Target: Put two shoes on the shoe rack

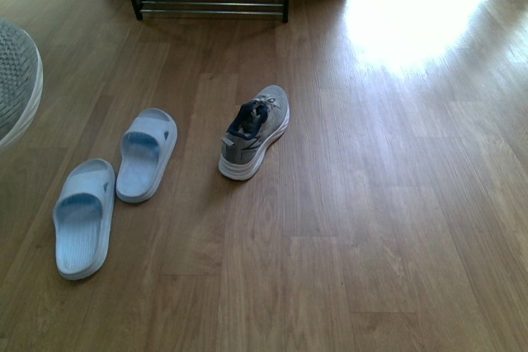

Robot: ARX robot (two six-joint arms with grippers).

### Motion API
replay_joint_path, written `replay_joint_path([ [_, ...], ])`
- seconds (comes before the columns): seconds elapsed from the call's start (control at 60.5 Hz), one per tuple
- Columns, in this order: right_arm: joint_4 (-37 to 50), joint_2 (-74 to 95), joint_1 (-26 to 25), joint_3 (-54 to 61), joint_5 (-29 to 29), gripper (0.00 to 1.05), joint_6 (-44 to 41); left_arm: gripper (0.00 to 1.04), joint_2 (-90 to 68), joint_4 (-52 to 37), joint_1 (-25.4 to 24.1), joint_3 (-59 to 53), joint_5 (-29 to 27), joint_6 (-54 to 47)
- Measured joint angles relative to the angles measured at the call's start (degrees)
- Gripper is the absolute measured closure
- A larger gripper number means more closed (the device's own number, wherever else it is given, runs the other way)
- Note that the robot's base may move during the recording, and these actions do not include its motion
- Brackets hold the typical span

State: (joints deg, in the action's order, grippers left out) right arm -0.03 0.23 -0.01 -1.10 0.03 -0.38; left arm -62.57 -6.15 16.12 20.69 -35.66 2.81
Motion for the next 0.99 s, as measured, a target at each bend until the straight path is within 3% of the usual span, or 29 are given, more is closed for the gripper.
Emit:
replay_joint_path([
  [0.099,0.00,0.00,0.00,0.00,0.00,0.09,0.00,1.04,13.51,13.22,7.93,0.09,-11.06,2.84],
  [0.182,0.00,0.00,0.00,0.00,0.00,0.09,0.00,1.04,19.69,18.10,11.26,0.09,-14.62,4.33],
  [0.992,0.00,-0.02,0.00,0.00,0.09,0.09,0.00,1.04,20.44,18.53,11.80,0.15,-15.02,6.05],
])
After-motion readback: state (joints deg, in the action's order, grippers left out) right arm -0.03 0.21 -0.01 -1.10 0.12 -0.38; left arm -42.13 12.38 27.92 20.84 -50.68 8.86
